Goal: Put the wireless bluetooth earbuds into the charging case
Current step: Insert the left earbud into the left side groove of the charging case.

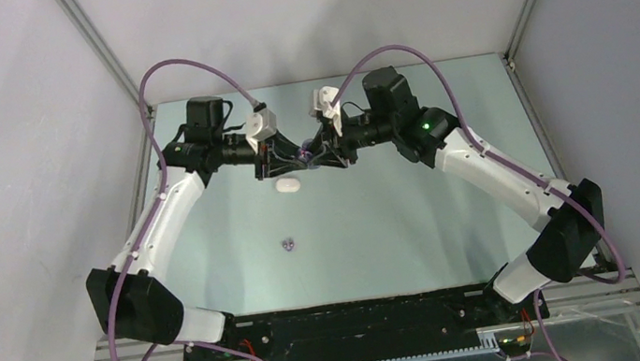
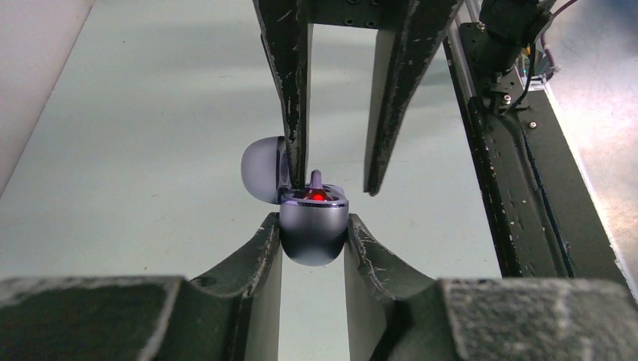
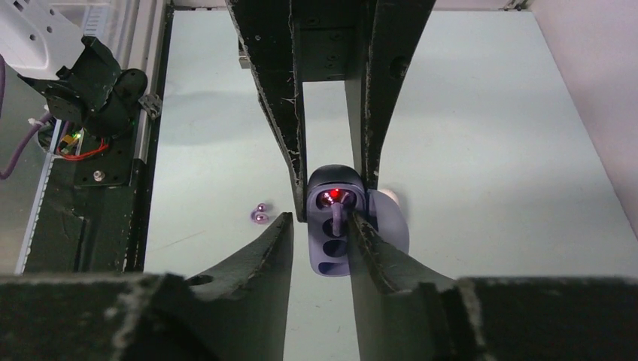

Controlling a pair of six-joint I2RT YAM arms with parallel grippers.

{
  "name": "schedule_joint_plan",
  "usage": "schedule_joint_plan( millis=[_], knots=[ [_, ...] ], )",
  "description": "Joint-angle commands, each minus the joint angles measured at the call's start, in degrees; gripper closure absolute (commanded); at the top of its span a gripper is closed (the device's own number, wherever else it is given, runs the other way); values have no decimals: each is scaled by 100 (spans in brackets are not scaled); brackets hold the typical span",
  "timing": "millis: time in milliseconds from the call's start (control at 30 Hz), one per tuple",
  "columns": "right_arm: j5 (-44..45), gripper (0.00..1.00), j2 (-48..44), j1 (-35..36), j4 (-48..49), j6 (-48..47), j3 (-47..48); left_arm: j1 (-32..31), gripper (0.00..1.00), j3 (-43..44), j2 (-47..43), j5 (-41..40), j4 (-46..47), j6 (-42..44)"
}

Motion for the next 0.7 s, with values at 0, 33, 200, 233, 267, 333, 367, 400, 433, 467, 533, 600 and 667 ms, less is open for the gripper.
schedule_joint_plan(
  millis=[0, 33, 200, 233, 267, 333, 367, 400, 433, 467, 533, 600, 667],
  knots=[
    [-60, 61, -309, -106, 84, 33, 235, 10, 100, 114, -67, 225, 151, -150],
    [-125, 60, -361, -151, -61, 3, 265, 22, 100, 110, -72, 217, 152, -169],
    [-380, 56, -838, -246, -400, -59, 289, 63, 100, -31, -64, 25, 318, -324],
    [-373, 56, -938, -252, -405, -61, 256, 68, 100, -68, -67, -80, 372, -426],
    [-341, 55, -987, -247, -392, -60, 168, 73, 100, -140, -63, -133, 520, -496],
    [-260, 54, -1094, -259, -322, -37, -21, 95, 100, -249, -75, -263, 699, -679],
    [-238, 54, -1152, -268, -296, -23, -167, 104, 100, -279, -81, -308, 789, -714],
    [-211, 54, -1164, -282, -288, -11, -235, 122, 100, -322, -91, -359, 831, -801],
    [-171, 53, -1185, -284, -319, -15, -366, 131, 100, -360, -97, -387, 901, -846],
    [-141, 54, -1205, -299, -321, 4, -440, 149, 100, -378, -110, -465, 949, -974],
    [-83, 54, -1233, -336, -233, 122, -705, 220, 100, -453, -158, -654, 1212, -1330],
    [-57, 54, -1217, -346, -133, 165, -989, 333, 100, -588, -242, -1040, 1660, -1897],
    [-25, 55, -1134, -344, -17, 181, -1200, 482, 100, -771, -358, -1317, 2190, -2548]
  ],
)
